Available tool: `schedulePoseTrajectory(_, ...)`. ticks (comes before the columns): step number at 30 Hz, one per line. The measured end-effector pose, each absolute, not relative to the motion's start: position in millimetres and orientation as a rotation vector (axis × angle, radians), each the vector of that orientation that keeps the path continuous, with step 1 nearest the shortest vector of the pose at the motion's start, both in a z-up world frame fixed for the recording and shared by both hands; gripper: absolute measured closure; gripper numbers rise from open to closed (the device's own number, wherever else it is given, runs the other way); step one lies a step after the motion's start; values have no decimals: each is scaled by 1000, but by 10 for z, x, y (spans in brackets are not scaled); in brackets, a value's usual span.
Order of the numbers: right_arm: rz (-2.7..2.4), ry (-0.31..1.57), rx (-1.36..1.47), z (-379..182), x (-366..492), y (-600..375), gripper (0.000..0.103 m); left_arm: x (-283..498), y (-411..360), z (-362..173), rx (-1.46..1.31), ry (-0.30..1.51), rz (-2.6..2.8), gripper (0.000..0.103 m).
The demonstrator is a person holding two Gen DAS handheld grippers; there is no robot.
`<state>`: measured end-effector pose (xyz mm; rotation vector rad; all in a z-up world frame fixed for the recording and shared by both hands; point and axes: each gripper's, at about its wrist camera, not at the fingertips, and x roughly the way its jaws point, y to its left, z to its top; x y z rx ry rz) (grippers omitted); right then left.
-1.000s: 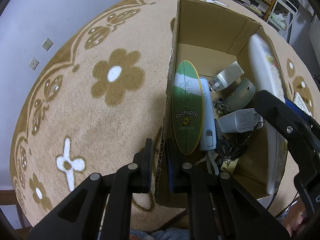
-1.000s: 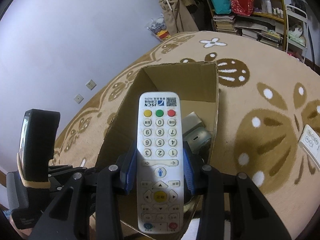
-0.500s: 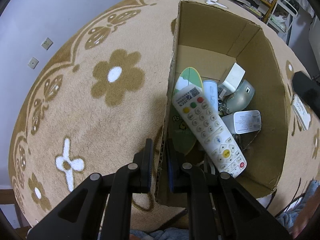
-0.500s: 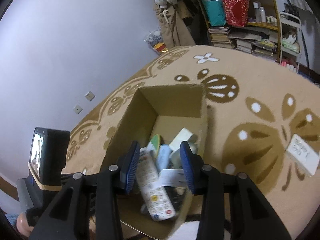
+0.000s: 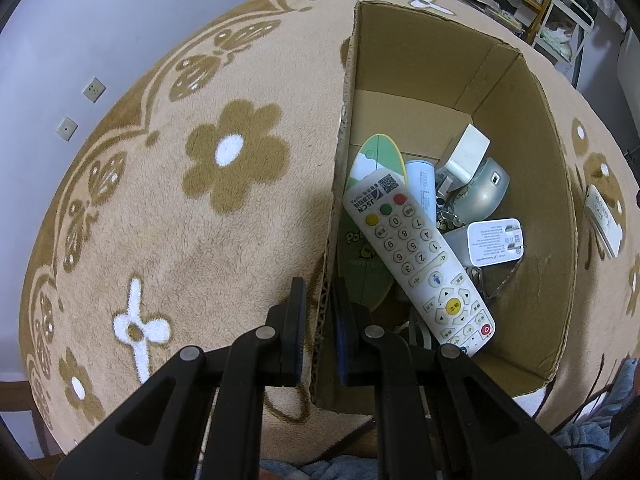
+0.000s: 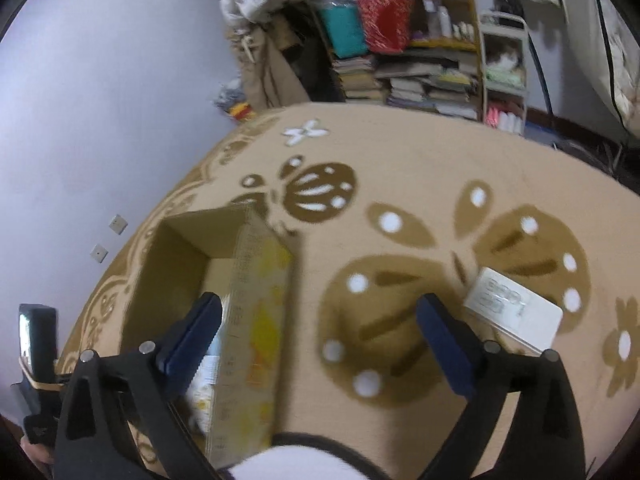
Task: Organize rigid objects
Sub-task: 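Return the right gripper to the rug and grasp the white Midea remote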
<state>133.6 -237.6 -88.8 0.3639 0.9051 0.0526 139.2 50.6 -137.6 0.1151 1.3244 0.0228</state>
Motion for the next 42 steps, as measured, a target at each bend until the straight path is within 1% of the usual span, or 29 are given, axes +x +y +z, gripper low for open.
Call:
schedulePoseTrajectory(5, -57, 926, 303, -1035, 1374, -2627, 0, 1386, 485, -1373, 131, 1321, 27, 90)
schedulePoseTrajectory(10, -110, 958, 321, -1199, 1408, -2886, 0, 1390, 483, -1374, 135, 1322, 28, 90)
schedulePoseTrajectory(14, -113, 981, 312, -1310, 1437, -2987, 0, 1393, 490, -1371, 131, 1323, 27, 90)
schedulePoseTrajectory(22, -146, 1100, 230, -1686, 1526, -3139, 0, 1392, 476, -1379, 146, 1321, 33, 90)
schedulePoseTrajectory(27, -183, 1112, 217, -1840, 1533, -3278, 0, 1394, 475, -1378, 147, 1321, 33, 90)
schedulePoseTrajectory(37, -208, 1111, 52, -1926, 1568, -3237, 0, 1401, 478, -1386, 153, 1321, 34, 90)
schedulePoseTrajectory(42, -183, 1127, 19, -1935, 1641, -3225, 0, 1409, 477, -1387, 155, 1322, 34, 90)
